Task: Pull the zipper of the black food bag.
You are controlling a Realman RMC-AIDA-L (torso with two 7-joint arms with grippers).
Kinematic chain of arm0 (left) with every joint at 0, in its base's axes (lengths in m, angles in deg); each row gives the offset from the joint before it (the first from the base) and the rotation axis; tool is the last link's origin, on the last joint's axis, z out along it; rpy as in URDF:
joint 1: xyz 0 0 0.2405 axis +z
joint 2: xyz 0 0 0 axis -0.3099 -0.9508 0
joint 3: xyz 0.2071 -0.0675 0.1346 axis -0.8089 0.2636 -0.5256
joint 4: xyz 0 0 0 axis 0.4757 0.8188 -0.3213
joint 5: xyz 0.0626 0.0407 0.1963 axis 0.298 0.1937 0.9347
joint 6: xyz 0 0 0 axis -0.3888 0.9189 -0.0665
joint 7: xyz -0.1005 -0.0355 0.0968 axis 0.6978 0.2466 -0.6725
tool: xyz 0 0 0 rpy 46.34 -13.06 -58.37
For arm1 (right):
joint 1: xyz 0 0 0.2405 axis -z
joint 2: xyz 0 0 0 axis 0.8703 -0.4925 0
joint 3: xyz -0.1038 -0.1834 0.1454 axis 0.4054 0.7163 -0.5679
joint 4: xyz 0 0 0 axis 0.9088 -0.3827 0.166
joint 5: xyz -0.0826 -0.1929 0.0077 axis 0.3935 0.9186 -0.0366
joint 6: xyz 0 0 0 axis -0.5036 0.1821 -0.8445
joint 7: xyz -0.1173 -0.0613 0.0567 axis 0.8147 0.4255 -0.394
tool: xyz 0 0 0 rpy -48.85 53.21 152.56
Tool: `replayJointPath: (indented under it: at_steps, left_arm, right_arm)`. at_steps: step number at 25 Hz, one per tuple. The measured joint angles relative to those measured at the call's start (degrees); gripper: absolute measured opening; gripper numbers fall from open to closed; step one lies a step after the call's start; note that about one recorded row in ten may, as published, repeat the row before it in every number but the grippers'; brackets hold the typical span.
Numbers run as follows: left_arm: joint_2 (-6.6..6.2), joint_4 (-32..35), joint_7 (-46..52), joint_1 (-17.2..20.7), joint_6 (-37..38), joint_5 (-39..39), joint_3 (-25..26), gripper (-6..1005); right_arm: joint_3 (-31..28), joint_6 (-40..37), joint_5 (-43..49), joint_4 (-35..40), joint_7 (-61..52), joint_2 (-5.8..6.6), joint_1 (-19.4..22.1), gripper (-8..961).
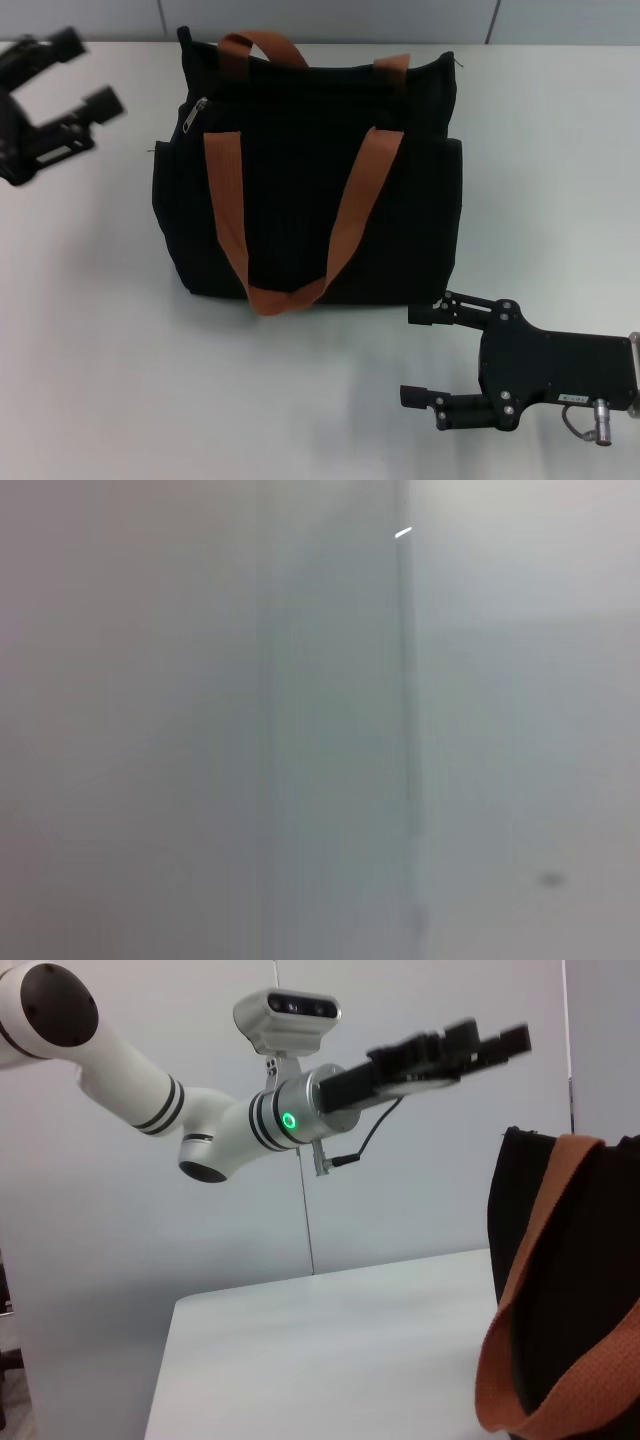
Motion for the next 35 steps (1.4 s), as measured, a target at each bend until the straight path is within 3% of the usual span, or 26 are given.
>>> replayJointPath:
  at_steps: [8, 13, 23, 28, 29, 35]
  left_arm:
    - [-3.58, 0.86, 0.08, 3.38, -8.1, 4.58, 0.31, 815]
    - [-3.84, 1.91, 0.04, 3.79, -8.15, 9.03, 0.13, 815]
    - [-2.3, 3.0, -0.63, 1.04, -11.73, 12.36, -0.29, 793]
    - [-0.91, 3.01, -0.67, -3.06, -15.61, 16.66, -0.41, 769]
    - [-0.04, 3.01, -0.68, -5.02, -17.39, 18.5, -0.46, 764]
    - [1.48, 3.0, -0.77, -8.55, -22.3, 21.29, -0.55, 736]
  right_arm:
    - [-0.01, 0.03, 0.0, 0.17, -0.35, 0.09, -0.28, 827]
    - [-0.09, 0.03, 0.0, 0.09, -0.41, 0.09, -0.26, 826]
    - [-0.27, 0.02, 0.0, 0.04, -0.47, 0.08, -0.25, 827]
    - [-0.37, 0.0, 0.0, 0.07, -0.5, 0.08, -0.08, 826]
    - [-0.4, 0.0, 0.0, 0.1, -0.51, 0.08, -0.01, 826]
    - [-0.47, 0.0, 0.0, 0.15, -0.52, 0.12, -0.07, 826]
